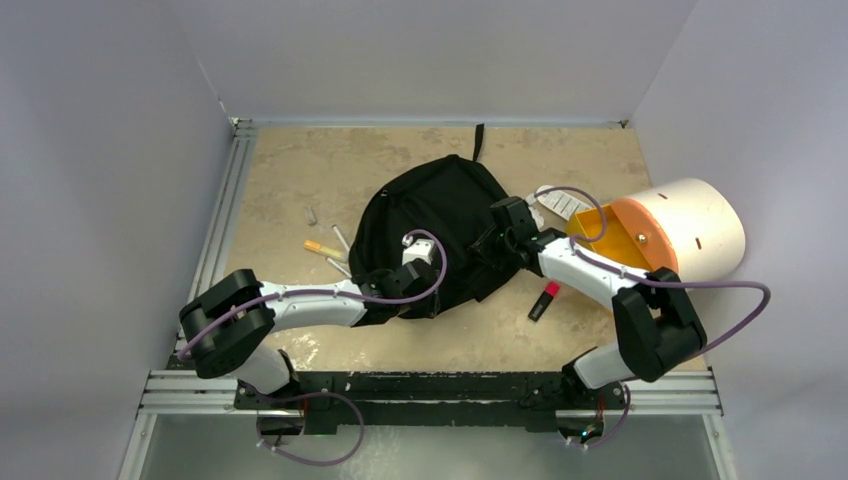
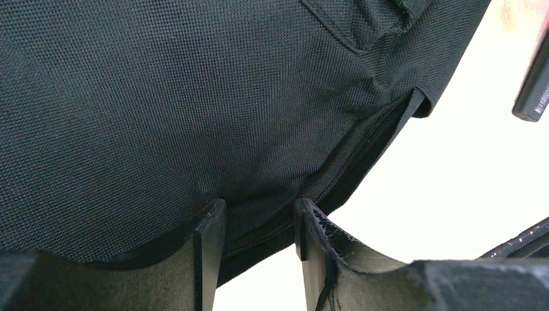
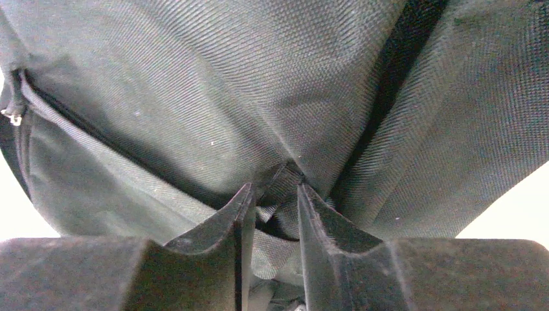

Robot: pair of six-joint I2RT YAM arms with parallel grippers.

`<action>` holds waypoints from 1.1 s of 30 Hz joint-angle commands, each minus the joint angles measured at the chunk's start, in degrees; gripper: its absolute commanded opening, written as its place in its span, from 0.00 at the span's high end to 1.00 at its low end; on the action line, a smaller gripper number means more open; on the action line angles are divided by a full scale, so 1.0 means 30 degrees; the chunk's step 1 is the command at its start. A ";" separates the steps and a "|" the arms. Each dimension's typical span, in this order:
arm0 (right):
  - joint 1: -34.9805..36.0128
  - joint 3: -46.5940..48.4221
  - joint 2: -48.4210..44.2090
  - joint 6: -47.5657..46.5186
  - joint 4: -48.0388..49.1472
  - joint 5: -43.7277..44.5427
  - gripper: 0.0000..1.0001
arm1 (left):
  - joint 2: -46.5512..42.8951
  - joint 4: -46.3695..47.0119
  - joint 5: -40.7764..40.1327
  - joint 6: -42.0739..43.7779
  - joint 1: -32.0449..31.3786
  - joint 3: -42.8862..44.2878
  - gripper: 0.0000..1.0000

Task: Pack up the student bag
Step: Unzip the student bag at the center of the board.

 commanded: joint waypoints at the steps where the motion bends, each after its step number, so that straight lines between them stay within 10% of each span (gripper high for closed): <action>1: 0.0028 0.0025 0.0436 0.0074 0.0309 0.0659 0.71 | 0.0113 -0.0196 0.0214 -0.0360 -0.0299 -0.0067 0.58; 7: 0.0028 0.0280 0.0767 -0.0103 0.0344 0.0730 1.00 | 0.0148 -0.0228 0.0178 -0.0366 -0.0329 -0.0075 0.58; 33: 0.0026 0.0859 -0.1493 -0.1678 0.1778 -0.0375 1.00 | 0.3021 0.3884 0.0421 -0.0677 -0.0358 0.2166 0.60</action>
